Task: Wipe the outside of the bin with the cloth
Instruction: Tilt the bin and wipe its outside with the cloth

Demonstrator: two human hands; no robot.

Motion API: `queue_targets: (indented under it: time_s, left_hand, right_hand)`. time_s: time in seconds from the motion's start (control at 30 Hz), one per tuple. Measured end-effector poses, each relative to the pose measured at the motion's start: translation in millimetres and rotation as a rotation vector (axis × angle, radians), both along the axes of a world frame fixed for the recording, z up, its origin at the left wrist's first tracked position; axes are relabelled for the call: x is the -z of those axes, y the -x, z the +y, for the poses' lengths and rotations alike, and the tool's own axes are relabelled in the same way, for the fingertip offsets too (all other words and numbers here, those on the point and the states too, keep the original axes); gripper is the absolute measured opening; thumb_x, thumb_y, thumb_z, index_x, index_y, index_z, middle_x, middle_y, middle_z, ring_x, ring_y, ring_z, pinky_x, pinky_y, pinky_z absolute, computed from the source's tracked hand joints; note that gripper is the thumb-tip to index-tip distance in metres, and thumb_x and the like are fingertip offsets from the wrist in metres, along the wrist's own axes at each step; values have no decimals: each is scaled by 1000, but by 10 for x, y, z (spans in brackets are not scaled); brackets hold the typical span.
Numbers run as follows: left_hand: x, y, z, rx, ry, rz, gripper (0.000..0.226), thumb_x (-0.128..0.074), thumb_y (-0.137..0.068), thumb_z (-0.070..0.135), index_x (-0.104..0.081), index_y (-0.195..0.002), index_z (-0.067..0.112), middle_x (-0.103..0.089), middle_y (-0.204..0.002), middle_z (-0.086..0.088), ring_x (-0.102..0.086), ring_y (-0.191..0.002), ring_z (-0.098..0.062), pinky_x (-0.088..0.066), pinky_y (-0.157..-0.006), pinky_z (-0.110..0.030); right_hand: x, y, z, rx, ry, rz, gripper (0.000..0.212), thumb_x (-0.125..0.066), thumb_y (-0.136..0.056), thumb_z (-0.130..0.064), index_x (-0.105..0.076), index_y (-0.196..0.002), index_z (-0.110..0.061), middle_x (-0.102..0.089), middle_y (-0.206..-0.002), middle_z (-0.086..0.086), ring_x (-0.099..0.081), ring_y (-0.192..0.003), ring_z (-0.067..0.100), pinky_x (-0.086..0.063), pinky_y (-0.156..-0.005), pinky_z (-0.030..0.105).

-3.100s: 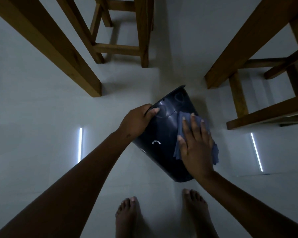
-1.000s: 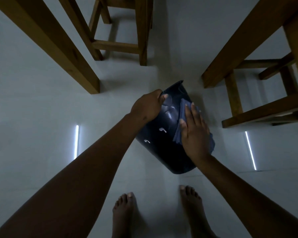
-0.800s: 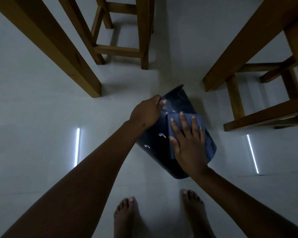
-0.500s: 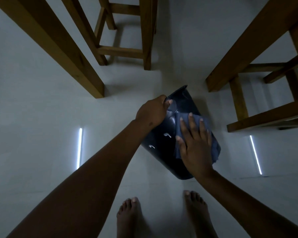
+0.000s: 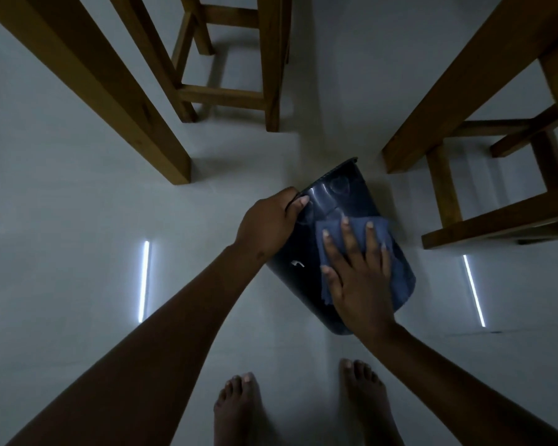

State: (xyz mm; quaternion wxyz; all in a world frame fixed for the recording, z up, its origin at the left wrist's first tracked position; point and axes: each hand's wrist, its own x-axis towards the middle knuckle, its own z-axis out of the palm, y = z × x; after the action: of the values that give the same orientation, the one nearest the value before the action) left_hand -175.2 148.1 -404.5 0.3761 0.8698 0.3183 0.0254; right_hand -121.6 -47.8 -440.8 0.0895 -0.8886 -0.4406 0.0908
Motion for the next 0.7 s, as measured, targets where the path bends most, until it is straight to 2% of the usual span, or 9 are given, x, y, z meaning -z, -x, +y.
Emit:
queue_targets:
  time_s: [0.1,0.2,0.27,0.43,0.5,0.6,0.7]
  left_hand:
    - [-22,-74,8,3,39,-46,32,-37,-100,41,-49,-80,19,-58,-75,-1,-57,-72,-23,-38,-63,-29]
    - [-20,-81,0,-26,67,-49,33,-38,-99,42,-48,-79,19,-59,-75,-3,-57,-72,-24,-41,-64,-31]
    - [-7,-49,1,-21,38,-23,35,-36,-100,44,-49,-81,18,-61,-76,-5,-57,-72,-24,-41,-64,-31]
    - [-19,-53,21,-9,19,-3,37,-33,-101,44,-52,-86,16,-62,-79,-5,-56,-72,-24,-39,-64,-30]
    - [-42,-103,7,1,18,-8,38,-33,-100,44,-52,-86,14,-63,-79,-8,-57,-73,-26,-43,-64,-34]
    - [-30,-150,14,3,12,7,40,-33,-100,45,-53,-89,12,-65,-82,-11,-59,-75,-29,-47,-70,-38]
    - [-10,-144,14,-3,36,37,41,-32,-100,46,-53,-89,13,-65,-83,-12,-59,-77,-31,-46,-69,-37]
  right_hand:
    - [-28,-251,172,24,-41,48,56,-11,-101,-49,-15,-154,-31,-14,-164,1,-12,-150,31,-24,-115,58]
    - [-15,-410,221,148,-91,172,62,-5,-100,-53,-17,-154,-26,-19,-163,3,-19,-148,31,-30,-113,57]
    - [-1,-250,124,165,-67,136,59,-9,-101,-50,-16,-155,-26,-18,-163,4,-19,-148,33,-30,-112,57]
    - [12,-64,87,-6,-37,70,55,-12,-101,-50,-12,-154,-34,-10,-164,-1,-9,-150,31,-22,-115,57]
    - [17,-253,210,38,-52,95,57,-13,-101,-50,-11,-154,-33,-11,-164,0,-13,-150,31,-23,-115,53]
    - [28,-413,214,219,-79,207,62,-9,-99,-53,-16,-154,-26,-18,-163,3,-26,-146,33,-29,-114,50]
    - [-5,-88,34,134,-5,94,59,-13,-100,-52,-11,-155,-30,-12,-164,4,-17,-148,36,-25,-114,57]
